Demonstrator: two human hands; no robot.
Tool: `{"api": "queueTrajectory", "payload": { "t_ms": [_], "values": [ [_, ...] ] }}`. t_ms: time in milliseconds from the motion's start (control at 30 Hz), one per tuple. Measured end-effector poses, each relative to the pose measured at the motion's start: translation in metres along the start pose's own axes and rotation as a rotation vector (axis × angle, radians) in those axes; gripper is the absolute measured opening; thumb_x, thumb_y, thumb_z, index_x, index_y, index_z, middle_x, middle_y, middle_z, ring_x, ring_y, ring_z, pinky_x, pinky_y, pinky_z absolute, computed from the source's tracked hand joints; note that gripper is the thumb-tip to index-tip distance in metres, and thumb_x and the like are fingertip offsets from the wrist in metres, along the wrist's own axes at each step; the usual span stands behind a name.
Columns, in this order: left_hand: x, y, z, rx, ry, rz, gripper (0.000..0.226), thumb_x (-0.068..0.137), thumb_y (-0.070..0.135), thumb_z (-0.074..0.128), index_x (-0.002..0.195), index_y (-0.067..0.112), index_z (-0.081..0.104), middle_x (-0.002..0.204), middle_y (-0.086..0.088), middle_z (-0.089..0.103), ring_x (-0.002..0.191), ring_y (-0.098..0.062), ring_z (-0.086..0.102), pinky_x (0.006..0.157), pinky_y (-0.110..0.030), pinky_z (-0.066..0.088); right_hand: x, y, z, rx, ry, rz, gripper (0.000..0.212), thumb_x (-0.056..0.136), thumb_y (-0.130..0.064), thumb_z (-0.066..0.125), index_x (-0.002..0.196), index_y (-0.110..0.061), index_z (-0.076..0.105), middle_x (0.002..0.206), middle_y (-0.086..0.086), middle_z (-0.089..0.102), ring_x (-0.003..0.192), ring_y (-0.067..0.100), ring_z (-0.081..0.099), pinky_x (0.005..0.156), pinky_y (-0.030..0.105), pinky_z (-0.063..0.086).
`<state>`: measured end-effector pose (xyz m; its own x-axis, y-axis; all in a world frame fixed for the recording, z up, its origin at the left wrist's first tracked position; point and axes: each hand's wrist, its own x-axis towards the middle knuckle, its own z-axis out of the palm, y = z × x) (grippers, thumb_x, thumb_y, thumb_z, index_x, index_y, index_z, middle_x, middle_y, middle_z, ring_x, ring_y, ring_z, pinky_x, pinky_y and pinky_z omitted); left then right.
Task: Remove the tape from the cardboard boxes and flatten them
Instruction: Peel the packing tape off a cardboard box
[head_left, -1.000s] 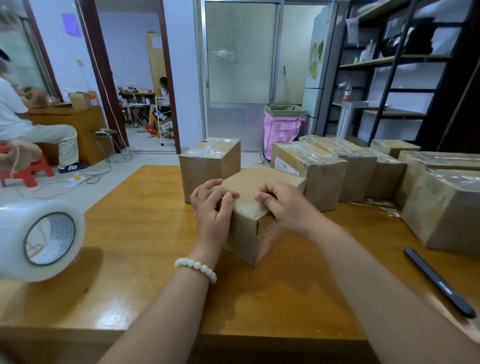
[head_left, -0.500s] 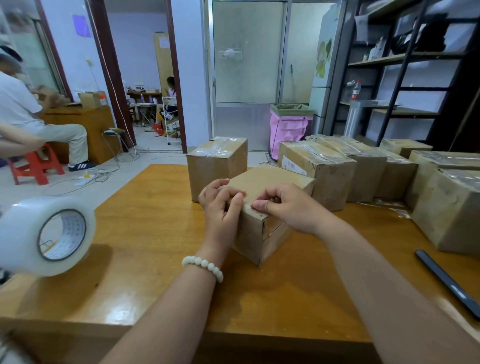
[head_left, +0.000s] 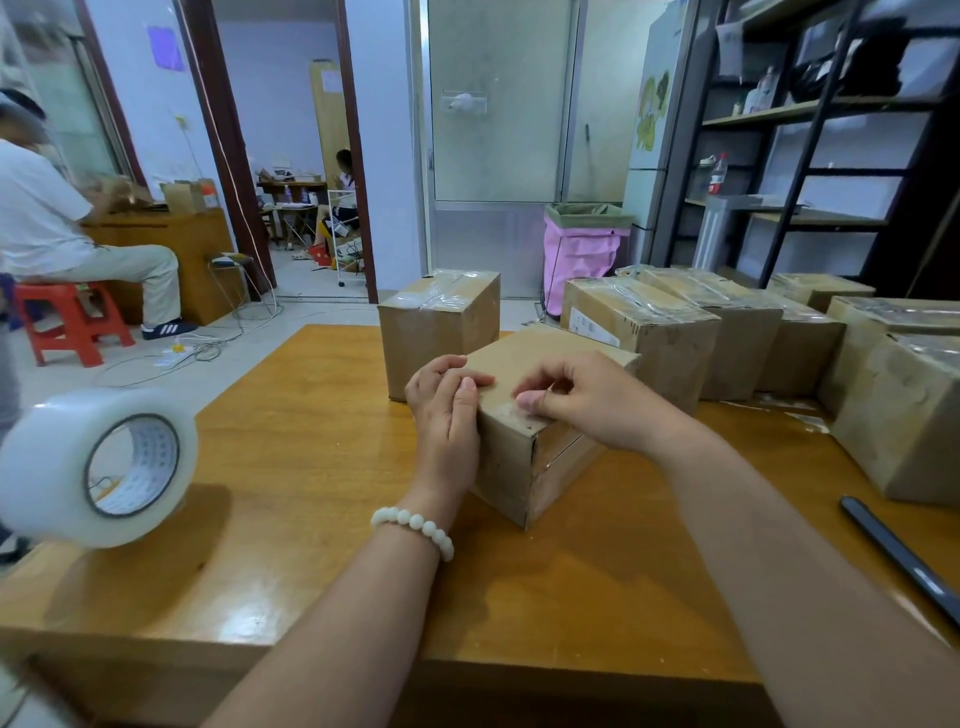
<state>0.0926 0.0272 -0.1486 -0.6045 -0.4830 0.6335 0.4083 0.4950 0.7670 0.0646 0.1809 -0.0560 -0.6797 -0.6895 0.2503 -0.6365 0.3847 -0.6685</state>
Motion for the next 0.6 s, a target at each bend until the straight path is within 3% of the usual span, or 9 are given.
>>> {"api": "queueTrajectory", "payload": {
  "t_ms": [67, 133, 200, 300, 467, 600],
  "values": [
    [0.0, 0.001, 0.0, -0.008, -0.004, -0.007, 0.028, 0.092, 0.028, 0.035, 0.084, 0.039, 0.06, 0.111, 0.023, 0.043, 0.116, 0.015, 0.026, 0.099, -0.003, 0.018, -0.003, 0.003, -0.003, 0.1, 0.034, 0.012, 0.013, 0.092, -0.018, 0.061, 0.102, -0.019, 0.069, 0.081, -0.009, 0.062, 0.069, -0.002, 0.056, 0.067, 0.014, 0.047],
    [0.0, 0.002, 0.001, -0.001, -0.01, -0.008, 0.028, 0.092, 0.028, 0.035, 0.084, 0.039, 0.06, 0.112, 0.023, 0.043, 0.116, 0.016, 0.025, 0.099, -0.003, 0.017, -0.006, 0.005, -0.004, 0.141, 0.082, 0.023, 0.015, 0.093, -0.016, 0.058, 0.103, -0.018, 0.069, 0.082, -0.008, 0.063, 0.069, -0.006, 0.056, 0.066, 0.009, 0.045],
    [0.0, 0.002, 0.001, 0.01, -0.011, -0.003, 0.028, 0.092, 0.028, 0.035, 0.085, 0.04, 0.059, 0.112, 0.023, 0.042, 0.115, 0.018, 0.024, 0.097, 0.0, 0.016, -0.007, 0.006, -0.002, 0.067, 0.117, 0.031, 0.017, 0.095, -0.015, 0.055, 0.102, -0.02, 0.07, 0.089, -0.008, 0.064, 0.086, 0.0, 0.056, 0.074, 0.005, 0.041],
    [0.0, 0.003, 0.001, 0.021, -0.005, 0.0, 0.028, 0.091, 0.028, 0.035, 0.085, 0.04, 0.06, 0.111, 0.022, 0.043, 0.115, 0.017, 0.024, 0.095, 0.001, 0.015, -0.009, 0.006, -0.001, -0.08, 0.139, 0.007, 0.022, 0.096, -0.014, 0.052, 0.101, -0.026, 0.069, 0.106, -0.012, 0.059, 0.108, 0.008, 0.048, 0.095, 0.022, 0.038],
    [0.0, 0.004, 0.001, 0.014, 0.003, -0.002, 0.026, 0.091, 0.03, 0.037, 0.083, 0.04, 0.06, 0.111, 0.023, 0.043, 0.115, 0.014, 0.025, 0.095, 0.001, 0.016, -0.032, 0.015, -0.006, -0.013, -0.004, -0.072, 0.021, 0.093, -0.014, 0.057, 0.103, -0.028, 0.068, 0.105, -0.018, 0.058, 0.095, -0.005, 0.054, 0.082, 0.009, 0.042],
    [-0.002, 0.005, 0.0, 0.052, -0.013, 0.017, 0.022, 0.08, 0.054, 0.044, 0.085, 0.038, 0.058, 0.112, 0.026, 0.039, 0.114, 0.001, 0.029, 0.096, -0.001, 0.017, -0.037, 0.031, 0.011, -0.021, 0.286, -0.18, 0.015, 0.087, -0.008, 0.066, 0.092, -0.02, 0.072, 0.095, -0.012, 0.06, 0.092, 0.006, 0.058, 0.082, 0.025, 0.052]
  ]
}}
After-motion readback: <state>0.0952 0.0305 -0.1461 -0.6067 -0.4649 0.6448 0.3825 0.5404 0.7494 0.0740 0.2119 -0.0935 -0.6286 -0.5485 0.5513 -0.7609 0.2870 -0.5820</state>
